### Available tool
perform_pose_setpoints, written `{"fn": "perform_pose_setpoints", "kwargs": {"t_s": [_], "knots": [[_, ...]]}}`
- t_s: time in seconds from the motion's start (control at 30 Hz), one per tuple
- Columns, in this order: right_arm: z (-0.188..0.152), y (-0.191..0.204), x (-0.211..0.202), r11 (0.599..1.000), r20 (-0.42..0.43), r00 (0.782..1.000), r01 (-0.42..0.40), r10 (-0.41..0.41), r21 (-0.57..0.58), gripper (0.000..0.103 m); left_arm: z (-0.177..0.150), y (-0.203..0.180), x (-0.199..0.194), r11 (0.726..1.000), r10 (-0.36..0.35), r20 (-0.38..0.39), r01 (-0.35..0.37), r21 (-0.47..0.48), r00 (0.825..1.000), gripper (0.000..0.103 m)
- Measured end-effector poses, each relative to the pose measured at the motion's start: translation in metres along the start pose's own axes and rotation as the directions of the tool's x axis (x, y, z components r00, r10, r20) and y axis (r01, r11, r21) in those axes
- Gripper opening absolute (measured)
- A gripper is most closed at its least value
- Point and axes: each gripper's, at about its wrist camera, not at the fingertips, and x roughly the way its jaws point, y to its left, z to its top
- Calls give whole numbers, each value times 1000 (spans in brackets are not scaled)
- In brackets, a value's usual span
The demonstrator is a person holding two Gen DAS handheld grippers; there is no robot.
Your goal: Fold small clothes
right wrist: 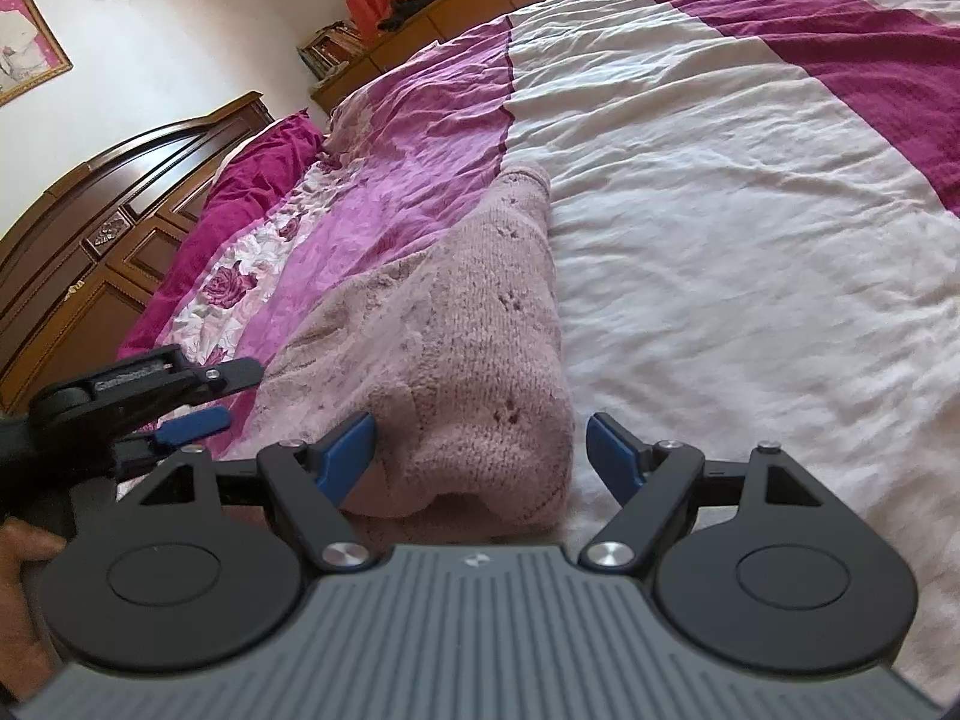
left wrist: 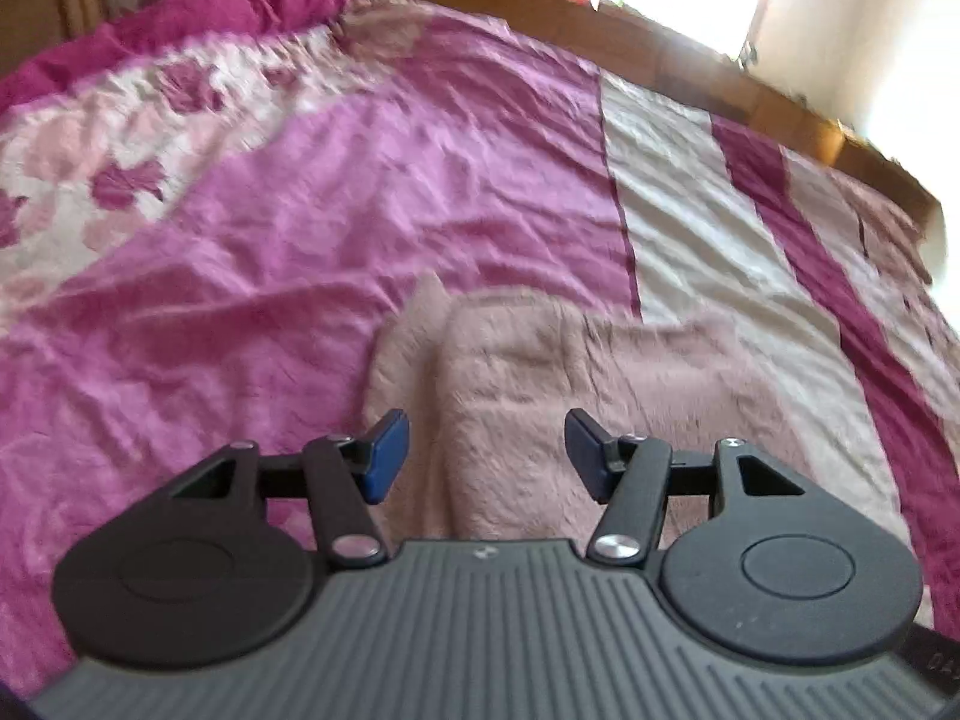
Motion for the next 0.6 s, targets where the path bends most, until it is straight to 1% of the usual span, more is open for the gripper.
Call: {"fn": "perform_pose_setpoints", "kwargs": {"t_s": [0.1, 0.17, 0.2, 0.23, 0.27, 0.3, 0.33, 0.43, 0.5, 0.53, 0.6], "knots": [[0, 1, 0, 1000, 1, 1000, 2, -2, -10, 83, -7, 2, 20, 1000, 3, -73, -5, -28, 997, 59], [0, 1, 0, 1000, 4, 1000, 5, -5, -14, 83, -11, 6, 24, 998, -24, -70, 19, -65, 997, 59], [1, 0, 0, 1000, 7, 1000, 6, -6, -13, 83, -12, 8, 25, 996, -41, -69, 36, -81, 997, 52], [1, 0, 0, 1000, 11, 1000, 5, -5, -10, 83, -13, 9, 25, 994, -66, -60, 60, -91, 996, 33], [1, -1, -1, 1000, 15, 1000, 3, -2, -7, 83, -12, 9, 23, 992, -84, -50, 79, -96, 995, 25], [2, -2, -1, 1000, 19, 1000, -1, 1, -3, 83, -10, 9, 20, 993, -78, -34, 74, -92, 996, 20], [3, -2, -2, 1000, 24, 1000, -4, 4, 0, 83, -7, 7, 17, 994, -76, -25, 74, -83, 997, 18], [8, -1, -9, 1000, 56, 998, -23, 23, -3, 83, 9, 11, -6, 993, -75, 57, 80, -86, 996, 17], [11, 1, -13, 999, 72, 997, -34, 35, -10, 83, 15, 13, -14, 997, -42, 76, 47, -67, 996, 17], [13, 2, -13, 999, 76, 996, -38, 39, -14, 83, 15, 15, -13, 999, -22, 61, 24, -40, 998, 18], [14, 2, -11, 999, 72, 997, -37, 38, -12, 84, 10, 20, -2, 1000, 26, -6, -26, -7, 1000, 18]]}}
